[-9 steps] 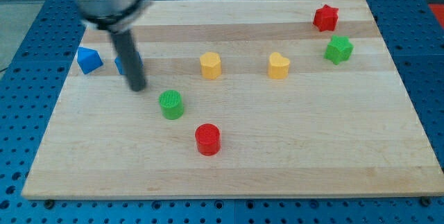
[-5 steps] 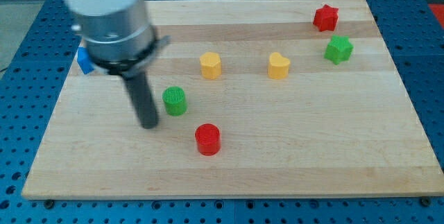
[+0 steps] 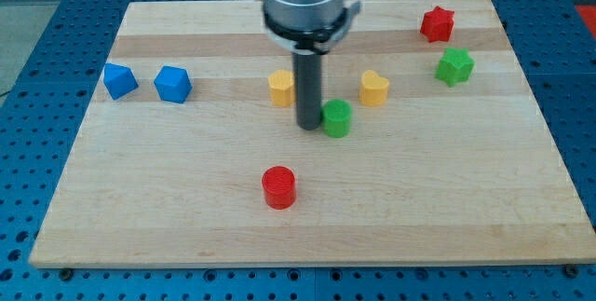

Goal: Move the green circle diagonally to the green star

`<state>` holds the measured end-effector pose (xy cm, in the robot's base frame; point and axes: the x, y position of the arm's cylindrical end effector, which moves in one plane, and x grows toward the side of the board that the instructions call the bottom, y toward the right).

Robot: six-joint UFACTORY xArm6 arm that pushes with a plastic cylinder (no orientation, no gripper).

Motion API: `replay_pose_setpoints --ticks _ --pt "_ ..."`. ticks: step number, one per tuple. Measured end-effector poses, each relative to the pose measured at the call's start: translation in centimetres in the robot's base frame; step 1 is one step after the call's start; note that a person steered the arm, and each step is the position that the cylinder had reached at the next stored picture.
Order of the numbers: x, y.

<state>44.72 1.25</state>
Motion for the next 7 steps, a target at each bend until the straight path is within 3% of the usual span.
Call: replay_pose_setpoints --ticks 3,4,5,7 --pt "0.1 17.6" --pt "-2.4 5.1" --pt "-2.2 -3.0" --pt "7.3 -12.1"
